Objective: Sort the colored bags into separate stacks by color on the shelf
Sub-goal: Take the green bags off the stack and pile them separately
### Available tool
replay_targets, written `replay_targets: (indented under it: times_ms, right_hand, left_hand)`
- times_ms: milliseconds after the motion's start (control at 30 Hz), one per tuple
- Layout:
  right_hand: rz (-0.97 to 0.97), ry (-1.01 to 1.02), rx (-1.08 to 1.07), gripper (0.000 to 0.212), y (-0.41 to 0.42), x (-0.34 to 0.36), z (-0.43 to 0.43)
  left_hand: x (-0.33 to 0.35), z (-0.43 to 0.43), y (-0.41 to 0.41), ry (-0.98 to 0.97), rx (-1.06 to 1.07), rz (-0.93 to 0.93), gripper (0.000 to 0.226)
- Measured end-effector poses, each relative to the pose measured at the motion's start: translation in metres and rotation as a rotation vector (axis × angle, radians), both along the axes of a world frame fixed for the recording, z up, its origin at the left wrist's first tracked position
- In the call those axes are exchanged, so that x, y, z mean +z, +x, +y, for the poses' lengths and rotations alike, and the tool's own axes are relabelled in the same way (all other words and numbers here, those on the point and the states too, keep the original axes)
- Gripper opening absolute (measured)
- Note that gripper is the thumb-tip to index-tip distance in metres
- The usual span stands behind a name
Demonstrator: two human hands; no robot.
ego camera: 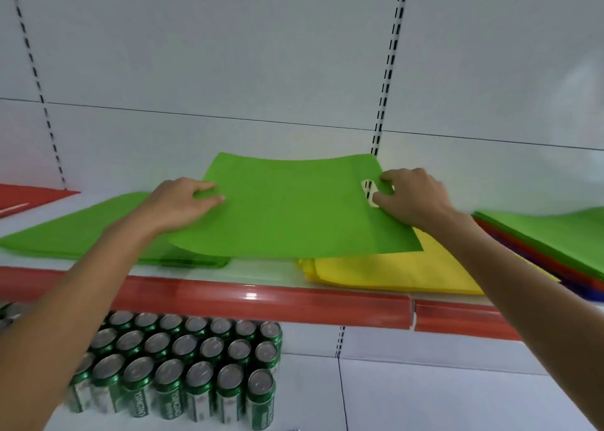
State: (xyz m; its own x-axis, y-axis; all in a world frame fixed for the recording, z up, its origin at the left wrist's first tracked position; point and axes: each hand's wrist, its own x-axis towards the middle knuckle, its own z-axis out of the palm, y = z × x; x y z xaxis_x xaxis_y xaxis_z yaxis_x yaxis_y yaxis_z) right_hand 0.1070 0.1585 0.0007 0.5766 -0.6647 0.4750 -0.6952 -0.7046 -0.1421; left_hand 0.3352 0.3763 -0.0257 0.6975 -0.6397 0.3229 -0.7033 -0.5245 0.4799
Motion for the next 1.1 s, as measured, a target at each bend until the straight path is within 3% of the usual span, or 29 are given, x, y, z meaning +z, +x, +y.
replay_targets:
  times_ms: [667,1100]
  right_hand:
    - [-0.042,0.129,-0.039,0.035,0.194,-0.045,0.133]
    - [-0.076,0.23,-0.061,0.039,0.224,-0.073,0.14]
  left_hand:
    - [-0.028,0.117,0.21,0.172,-0.05,-0.047,0.062]
    - [-0.059,0.132,0.244,0.18,-0.037,0.039,0.065]
